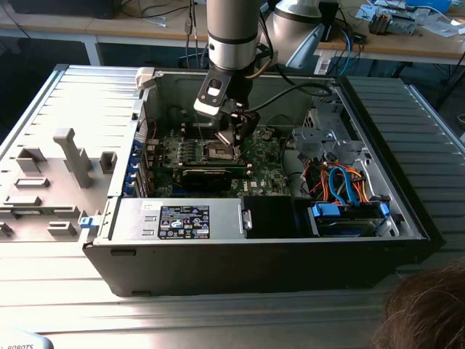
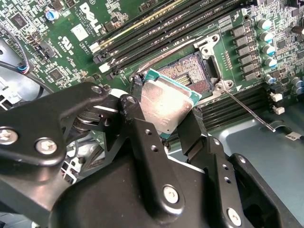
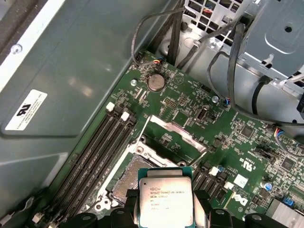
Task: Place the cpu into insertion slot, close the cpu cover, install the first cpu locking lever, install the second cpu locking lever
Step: 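Place the cpu into insertion slot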
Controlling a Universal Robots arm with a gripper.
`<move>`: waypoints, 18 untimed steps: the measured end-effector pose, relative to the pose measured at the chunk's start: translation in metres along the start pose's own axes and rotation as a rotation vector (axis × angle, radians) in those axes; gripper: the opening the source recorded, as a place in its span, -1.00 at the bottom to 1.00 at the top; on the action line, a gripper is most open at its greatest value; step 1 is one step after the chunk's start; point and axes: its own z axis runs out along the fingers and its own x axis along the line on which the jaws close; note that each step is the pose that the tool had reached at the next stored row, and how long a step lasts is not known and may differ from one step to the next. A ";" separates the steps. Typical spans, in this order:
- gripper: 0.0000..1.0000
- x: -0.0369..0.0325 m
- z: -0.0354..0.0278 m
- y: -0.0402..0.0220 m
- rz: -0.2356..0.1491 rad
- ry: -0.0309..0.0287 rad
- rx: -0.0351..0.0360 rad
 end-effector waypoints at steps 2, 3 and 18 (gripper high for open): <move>0.09 0.0000 0.0001 0.0000 0.004 -0.0002 -0.0001; 0.09 0.0000 0.0002 0.0000 0.008 -0.0005 -0.0002; 0.09 0.0000 0.0012 -0.0001 0.043 -0.0031 -0.0006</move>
